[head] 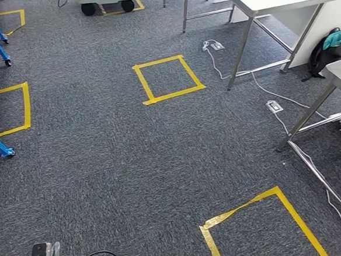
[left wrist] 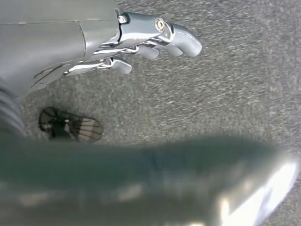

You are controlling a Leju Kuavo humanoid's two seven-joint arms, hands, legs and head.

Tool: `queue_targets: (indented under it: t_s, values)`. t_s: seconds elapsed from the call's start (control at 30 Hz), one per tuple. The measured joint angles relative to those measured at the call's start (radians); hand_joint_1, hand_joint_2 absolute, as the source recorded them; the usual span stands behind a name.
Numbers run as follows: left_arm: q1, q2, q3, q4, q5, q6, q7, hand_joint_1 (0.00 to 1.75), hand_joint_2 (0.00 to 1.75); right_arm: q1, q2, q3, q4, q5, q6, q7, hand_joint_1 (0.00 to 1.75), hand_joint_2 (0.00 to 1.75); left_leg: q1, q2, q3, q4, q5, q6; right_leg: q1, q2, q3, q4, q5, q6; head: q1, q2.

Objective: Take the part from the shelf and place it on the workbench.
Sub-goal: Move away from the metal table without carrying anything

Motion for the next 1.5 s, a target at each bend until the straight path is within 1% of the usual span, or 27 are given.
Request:
queue_targets:
  t_s: [0.03,0.1,0.17,0.2,0.27,0.33,0.4,0.47,0.53,0.6,0.7,0.73,0.77,0.8,0.83,0.9,0.97,1.03,1.1,1.13,1.2,1.27,1.3,1.33,1.4,1.43,1.5]
  values:
    - [0.002,0.000,0.002,0.002,0.000,-0.001,0.000,0.00,0.00,0.000,0.000,-0.002,0.000,0.000,0.000,-0.001,0.00,0.00,0.002,0.002,-0.002,0.000,0.000,-0.006,0.001,-0.007,0.001,0.000,0.003,-0.007,0.000,0.000]
    - [0.003,0.001,0.007,0.005,0.001,-0.002,0.000,0.00,0.00,-0.001,0.001,-0.003,-0.001,0.000,0.000,-0.002,0.00,0.00,0.002,0.032,-0.021,0.037,-0.025,-0.014,0.002,-0.024,0.002,-0.004,0.007,-0.023,-0.004,0.000]
    - [-0.001,0.000,0.010,0.007,0.001,-0.003,0.000,0.00,0.00,0.000,0.002,-0.006,-0.002,0.000,0.000,-0.003,0.00,0.00,0.000,0.069,-0.077,0.154,-0.088,-0.019,0.005,-0.045,0.002,-0.006,0.007,-0.034,-0.008,0.000]
    - [-0.002,0.000,0.012,0.009,0.001,-0.003,0.000,0.00,0.00,0.001,0.002,-0.007,-0.002,0.000,0.000,-0.003,0.00,0.00,0.000,0.076,-0.111,0.225,-0.119,-0.020,0.007,-0.056,0.001,-0.006,0.006,-0.037,-0.009,0.000]
    - [-0.001,0.000,0.014,0.011,0.001,-0.003,0.000,0.00,0.00,0.001,0.002,-0.009,-0.002,0.000,0.000,-0.003,0.00,0.00,0.000,0.080,-0.144,0.296,-0.133,-0.020,0.011,-0.078,0.001,-0.006,0.005,-0.039,-0.009,0.000]
    - [0.001,0.000,0.015,0.012,0.001,-0.003,0.000,0.00,0.00,-0.001,0.002,-0.011,-0.002,0.000,0.000,-0.003,0.00,0.00,-0.002,0.089,-0.100,0.216,-0.079,-0.014,0.013,-0.096,0.004,-0.006,0.003,-0.038,-0.009,0.000]
    - [-0.001,0.001,0.016,0.012,0.002,-0.003,0.000,0.00,0.00,-0.002,0.003,-0.013,-0.002,0.000,0.000,-0.003,0.00,0.00,-0.009,0.130,-0.025,0.077,-0.026,-0.004,0.017,-0.111,0.007,-0.004,0.000,-0.033,-0.009,0.000]
    - [-0.005,0.000,0.016,0.012,0.002,-0.003,0.000,0.00,0.00,-0.002,0.003,-0.015,-0.002,0.000,0.000,-0.003,0.00,0.00,-0.016,0.156,0.007,0.009,-0.013,0.004,0.022,-0.126,0.009,-0.002,-0.004,-0.025,-0.008,0.000]
    - [-0.004,0.001,0.018,0.013,0.003,-0.005,0.000,0.00,0.00,-0.003,0.004,-0.017,-0.002,0.001,0.000,-0.003,0.00,0.00,-0.017,0.140,0.004,0.002,-0.013,0.013,0.022,-0.141,0.011,-0.004,-0.007,-0.015,-0.007,0.000]
    - [-0.001,0.001,0.020,0.014,0.007,-0.009,0.000,0.00,0.00,-0.004,0.005,-0.017,-0.003,0.005,-0.001,-0.003,0.00,0.00,-0.013,0.122,0.005,-0.003,-0.009,0.023,0.019,-0.119,0.001,0.023,-0.028,-0.003,-0.005,0.000]
    - [-0.003,-0.001,0.022,0.015,0.010,-0.016,0.002,0.00,0.00,-0.002,0.005,-0.018,-0.003,0.010,-0.001,-0.002,0.00,0.00,-0.010,0.094,0.004,-0.004,-0.005,0.031,0.016,-0.063,-0.084,0.203,-0.119,0.007,0.001,0.000]
    - [-0.003,-0.002,0.022,0.015,0.010,-0.018,0.002,0.00,0.00,0.000,0.005,-0.019,-0.003,0.010,-0.001,0.000,0.00,0.00,-0.010,0.083,0.004,-0.004,-0.005,0.032,0.015,-0.059,-0.114,0.262,-0.138,0.008,0.001,0.000]
    - [-0.002,-0.003,0.023,0.015,0.010,-0.019,0.002,0.00,0.00,0.001,0.005,-0.020,-0.003,0.010,0.000,0.001,0.00,0.00,-0.010,0.073,0.004,-0.004,-0.005,0.032,0.014,-0.057,-0.130,0.290,-0.139,0.009,0.001,0.000]
    - [-0.001,-0.003,0.024,0.015,0.009,-0.019,0.002,0.00,0.00,0.002,0.005,-0.021,-0.004,0.010,0.001,0.002,0.00,0.00,-0.009,0.062,0.005,-0.003,-0.005,0.032,0.013,-0.056,-0.126,0.274,-0.118,0.010,0.001,0.000]
    - [-0.001,-0.003,0.026,0.015,0.008,-0.019,0.002,0.00,0.00,0.002,0.005,-0.022,-0.004,0.010,0.002,0.002,0.00,0.00,-0.008,0.051,0.006,-0.003,-0.005,0.031,0.010,-0.052,-0.103,0.220,-0.082,0.011,0.001,0.000]
    - [-0.001,-0.004,0.028,0.015,0.002,-0.017,0.002,0.00,0.00,0.002,0.006,-0.025,-0.006,0.013,0.006,0.002,0.00,0.00,-0.007,0.031,0.006,0.000,-0.005,0.024,0.001,-0.020,-0.037,0.078,-0.019,0.015,0.002,0.000]
    - [-0.002,-0.005,0.029,0.015,-0.006,-0.012,0.002,0.00,0.00,0.002,0.007,-0.027,-0.006,0.019,0.008,0.002,0.00,0.00,-0.007,0.014,0.000,0.002,-0.002,0.011,-0.003,0.008,-0.002,0.010,-0.005,0.011,0.001,0.000]
    - [0.000,-0.005,0.030,0.015,-0.014,-0.006,0.002,0.00,0.00,0.001,0.008,-0.029,-0.007,0.026,0.009,0.002,0.00,0.00,-0.004,0.001,-0.006,-0.001,0.005,-0.002,0.001,0.002,0.002,0.006,-0.005,-0.004,0.001,0.000]
    - [0.001,-0.006,0.031,0.016,-0.023,-0.002,0.002,0.00,0.00,0.000,0.008,-0.031,-0.008,0.030,0.009,0.002,0.00,0.00,-0.002,0.023,-0.017,0.018,-0.009,-0.011,0.003,-0.014,0.002,0.002,0.000,-0.019,-0.002,0.000]
    - [-0.001,-0.007,0.032,0.016,-0.027,0.001,0.002,0.00,0.00,0.000,0.008,-0.033,-0.009,0.031,0.010,0.001,0.00,0.00,-0.002,0.042,-0.034,0.056,-0.033,-0.014,0.003,-0.025,0.002,0.000,0.002,-0.026,-0.004,0.000]
    - [-0.005,-0.011,0.032,0.016,-0.039,0.011,0.002,0.00,0.00,0.002,0.006,-0.038,-0.010,0.028,0.012,-0.006,0.00,0.00,-0.003,0.075,-0.097,0.191,-0.103,-0.018,0.007,-0.048,0.001,-0.001,0.002,-0.034,-0.008,0.000]
    - [-0.007,-0.019,0.032,0.016,-0.055,0.029,0.002,0.00,0.00,0.004,0.000,-0.046,-0.011,0.023,0.021,-0.013,0.00,0.00,-0.003,0.080,-0.146,0.299,-0.140,-0.018,0.011,-0.071,0.000,-0.001,0.001,-0.037,-0.008,0.000]
    - [-0.007,-0.024,0.031,0.016,-0.062,0.038,0.003,0.00,0.00,0.004,-0.004,-0.051,-0.011,0.021,0.027,-0.014,0.00,0.00,-0.003,0.081,-0.144,0.299,-0.129,-0.016,0.013,-0.081,0.000,-0.001,0.001,-0.037,-0.008,0.000]
    - [-0.009,-0.028,0.031,0.017,-0.067,0.046,0.005,0.00,0.00,0.004,-0.008,-0.055,-0.011,0.020,0.031,-0.013,0.00,0.00,-0.004,0.085,-0.121,0.259,-0.102,-0.013,0.014,-0.090,0.001,-0.001,0.001,-0.037,-0.008,0.000]
    - [-0.016,-0.036,0.031,0.017,-0.071,0.055,0.008,0.00,0.00,0.003,-0.016,-0.061,-0.012,0.022,0.034,-0.009,0.00,0.00,-0.008,0.113,-0.044,0.117,-0.042,-0.005,0.017,-0.106,0.004,0.000,-0.001,-0.034,-0.008,0.000]
    - [-0.021,-0.039,0.031,0.017,-0.071,0.057,0.010,0.00,0.00,0.003,-0.019,-0.064,-0.012,0.024,0.034,-0.007,0.00,0.00,-0.012,0.129,-0.013,0.059,-0.026,-0.001,0.019,-0.112,0.004,0.002,-0.003,-0.030,-0.008,0.000]
    - [-0.030,-0.044,0.031,0.017,-0.072,0.059,0.011,0.00,0.00,0.003,-0.023,-0.068,-0.012,0.026,0.033,-0.004,0.00,0.00,-0.018,0.143,0.010,0.007,-0.020,0.006,0.023,-0.126,0.005,0.002,-0.006,-0.019,-0.007,0.000]
